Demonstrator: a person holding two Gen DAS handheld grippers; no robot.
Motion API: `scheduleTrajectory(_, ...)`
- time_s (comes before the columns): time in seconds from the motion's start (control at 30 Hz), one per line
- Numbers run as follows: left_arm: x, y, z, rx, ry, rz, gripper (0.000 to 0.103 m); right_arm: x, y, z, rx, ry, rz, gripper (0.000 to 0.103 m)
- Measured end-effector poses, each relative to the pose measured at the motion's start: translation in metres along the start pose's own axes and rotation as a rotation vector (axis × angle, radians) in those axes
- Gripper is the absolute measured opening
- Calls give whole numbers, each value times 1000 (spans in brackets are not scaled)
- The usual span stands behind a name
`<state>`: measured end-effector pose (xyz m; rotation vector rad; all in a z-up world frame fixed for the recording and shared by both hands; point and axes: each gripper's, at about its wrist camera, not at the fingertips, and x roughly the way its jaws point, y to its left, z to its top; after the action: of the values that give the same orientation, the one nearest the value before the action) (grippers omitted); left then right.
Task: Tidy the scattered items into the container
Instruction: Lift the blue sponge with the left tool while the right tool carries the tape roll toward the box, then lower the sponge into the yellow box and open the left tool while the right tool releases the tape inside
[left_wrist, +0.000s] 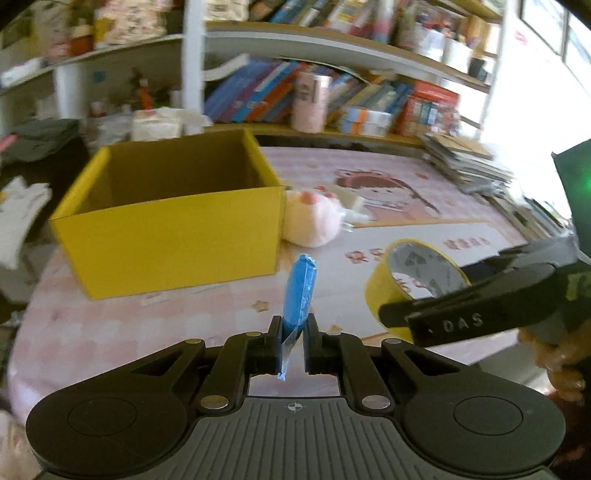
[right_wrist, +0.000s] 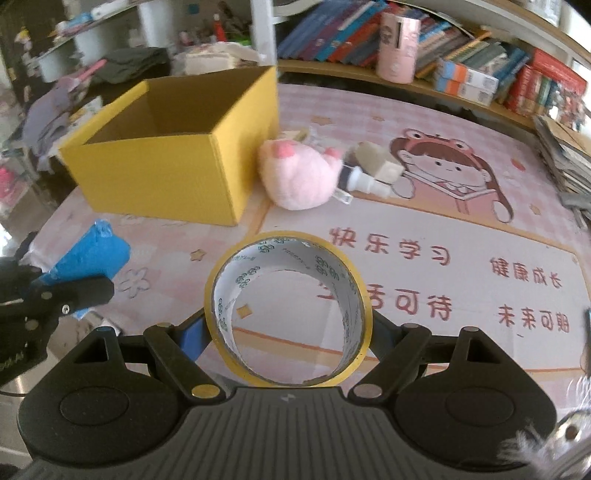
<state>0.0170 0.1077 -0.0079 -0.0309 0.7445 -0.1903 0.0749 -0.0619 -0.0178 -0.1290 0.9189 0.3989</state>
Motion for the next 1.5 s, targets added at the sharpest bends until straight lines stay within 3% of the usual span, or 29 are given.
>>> scheduleTrajectory(0.2, -26, 5, -10, -34, -6, 105, 9, -7, 18, -8, -45, -6, 74, 84)
scheduleTrajectory(0.5, -35, 33, -6, -19, -19, 132, 9, 1, 47, 9, -67, -34, 128, 84)
scheduleTrajectory(0.63, -32, 58, 5, -5, -14, 119, 9, 12, 67, 25, -49, -34, 152, 84)
scheduleTrajectory(0.77, -32, 80, 25, 37, -42, 92, 9, 13, 83, 46, -48, -87, 138, 84)
scheduleTrajectory(1.13, -27, 121, 92, 135, -211, -26, 9, -9, 109, 116, -64, -305, 61, 84)
scheduleTrajectory(1.3, -4, 136, 117, 203, -220, -43, 9, 10, 119, 146, -107, -292, 23, 84)
scheduleTrajectory(1.5, 52, 162, 149, 312, -114, -60, 9, 63, 122, 186, -195, -192, -17, 84)
